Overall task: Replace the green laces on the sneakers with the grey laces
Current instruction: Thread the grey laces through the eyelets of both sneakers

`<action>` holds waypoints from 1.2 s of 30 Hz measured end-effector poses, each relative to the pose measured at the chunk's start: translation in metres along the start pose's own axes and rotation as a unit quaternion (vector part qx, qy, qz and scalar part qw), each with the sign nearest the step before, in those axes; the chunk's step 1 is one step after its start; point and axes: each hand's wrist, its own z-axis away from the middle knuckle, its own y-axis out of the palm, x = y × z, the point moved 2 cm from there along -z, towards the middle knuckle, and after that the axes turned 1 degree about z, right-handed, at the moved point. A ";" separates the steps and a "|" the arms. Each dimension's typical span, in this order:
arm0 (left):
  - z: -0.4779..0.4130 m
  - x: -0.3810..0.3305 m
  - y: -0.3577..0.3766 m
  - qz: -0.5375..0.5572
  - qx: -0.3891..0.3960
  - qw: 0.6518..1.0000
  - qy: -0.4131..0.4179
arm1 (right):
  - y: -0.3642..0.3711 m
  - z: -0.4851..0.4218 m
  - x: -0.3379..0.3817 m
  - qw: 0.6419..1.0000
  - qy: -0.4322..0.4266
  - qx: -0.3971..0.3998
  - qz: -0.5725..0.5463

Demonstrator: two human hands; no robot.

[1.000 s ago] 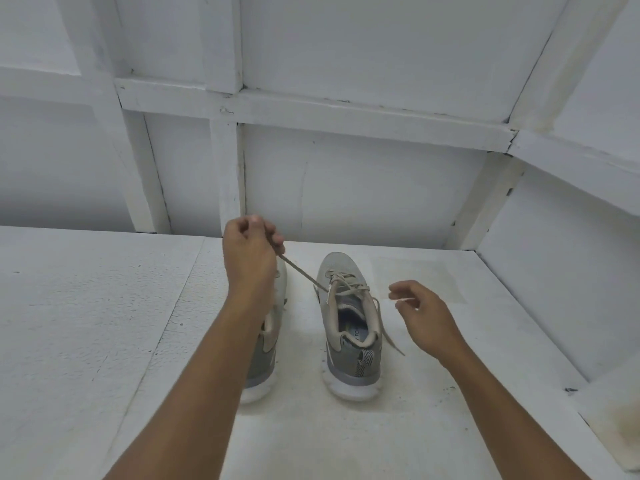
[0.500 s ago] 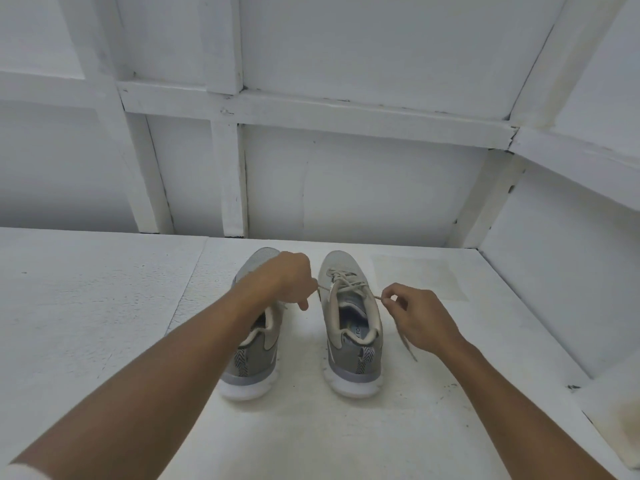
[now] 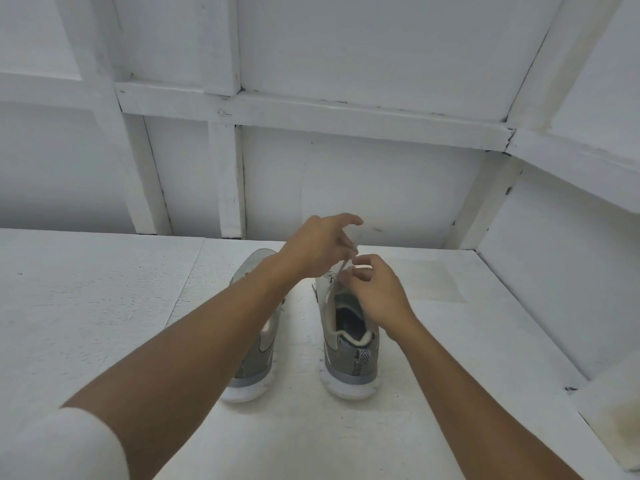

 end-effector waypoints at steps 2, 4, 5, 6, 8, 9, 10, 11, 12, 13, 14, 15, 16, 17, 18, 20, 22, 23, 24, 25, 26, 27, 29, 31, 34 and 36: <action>-0.003 -0.003 0.004 0.010 0.011 1.000 0.003 | 0.006 0.000 -0.001 0.999 0.003 -0.004 -0.034; -0.005 -0.001 0.007 0.028 0.017 0.999 -0.002 | 0.008 0.000 -0.001 0.998 0.003 -0.027 -0.057; -0.005 0.000 0.008 0.041 0.023 0.999 -0.008 | 0.009 0.001 -0.001 0.997 0.009 -0.038 -0.070; -0.005 0.003 0.009 0.048 0.027 0.998 -0.015 | 0.009 0.000 -0.001 0.995 0.017 -0.041 -0.084; -0.005 0.011 0.009 0.040 0.043 0.998 -0.035 | 0.010 -0.001 -0.002 0.992 0.029 -0.033 -0.119; -0.004 0.015 0.009 0.026 0.064 0.997 -0.045 | 0.010 -0.001 -0.002 0.991 0.030 -0.030 -0.130; -0.003 0.019 0.010 0.009 0.090 0.994 -0.054 | 0.009 -0.001 -0.003 0.991 0.029 -0.031 -0.130; -0.001 0.023 0.011 -0.007 0.114 0.992 -0.059 | 0.007 -0.001 -0.003 0.991 0.029 -0.035 -0.125; 0.001 0.025 0.011 -0.020 0.130 0.990 -0.060 | 0.006 -0.001 -0.005 0.992 0.027 -0.040 -0.118; 0.003 0.027 0.012 -0.031 0.138 0.988 -0.057 | 0.005 -0.001 -0.005 0.992 0.026 -0.046 -0.111; 0.005 0.028 0.011 -0.043 0.140 0.988 -0.052 | 0.005 -0.002 -0.007 0.993 0.022 -0.051 -0.100; 0.006 0.029 0.011 -0.057 0.135 0.988 -0.044 | 0.004 -0.001 -0.007 0.994 0.019 -0.057 -0.088; 0.007 0.029 0.010 -0.073 0.128 0.988 -0.035 | 0.004 -0.001 -0.007 0.995 0.014 -0.062 -0.076; 0.007 0.029 0.009 -0.087 0.120 0.989 -0.026 | 0.004 -0.001 -0.008 0.995 0.013 -0.067 -0.069; 0.006 0.028 0.008 -0.096 0.111 0.989 -0.019 | 0.004 -0.002 -0.009 0.995 0.013 -0.074 -0.063; 0.005 0.026 0.008 -0.097 0.094 0.991 -0.013 | 0.002 -0.005 -0.010 0.995 0.014 -0.086 -0.055; 0.004 0.025 0.011 -0.097 0.091 0.991 -0.018 | 0.000 -0.009 -0.009 0.994 0.015 -0.095 -0.050; 0.004 0.025 0.012 -0.104 0.091 0.990 -0.023 | -0.001 -0.011 -0.007 0.993 0.022 -0.100 -0.051; 0.004 0.025 0.013 -0.116 0.090 0.989 -0.026 | -0.002 -0.012 -0.006 0.993 0.031 -0.103 -0.050; 0.003 0.025 0.014 -0.130 0.091 0.987 -0.025 | -0.003 -0.013 -0.004 0.993 0.041 -0.104 -0.047; 0.003 0.025 0.015 -0.144 0.094 0.985 -0.022 | -0.005 -0.014 -0.003 0.993 0.044 -0.101 -0.036; 0.002 0.024 0.016 -0.157 0.096 0.983 -0.019 | -0.005 -0.015 -0.002 0.994 0.045 -0.095 -0.021; 0.003 0.023 0.016 -0.176 0.097 0.980 -0.013 | -0.006 -0.017 -0.002 0.997 0.035 -0.069 0.016; 0.002 0.023 0.016 -0.180 0.096 0.979 -0.006 | -0.008 -0.016 -0.003 0.998 0.022 -0.036 0.047; 0.003 0.023 0.013 -0.176 0.098 0.980 0.000 | -0.009 -0.011 -0.005 0.997 0.003 0.033 0.073; 0.002 0.024 0.011 -0.163 0.099 0.982 -0.002 | -0.008 -0.008 -0.007 0.994 -0.008 0.052 0.094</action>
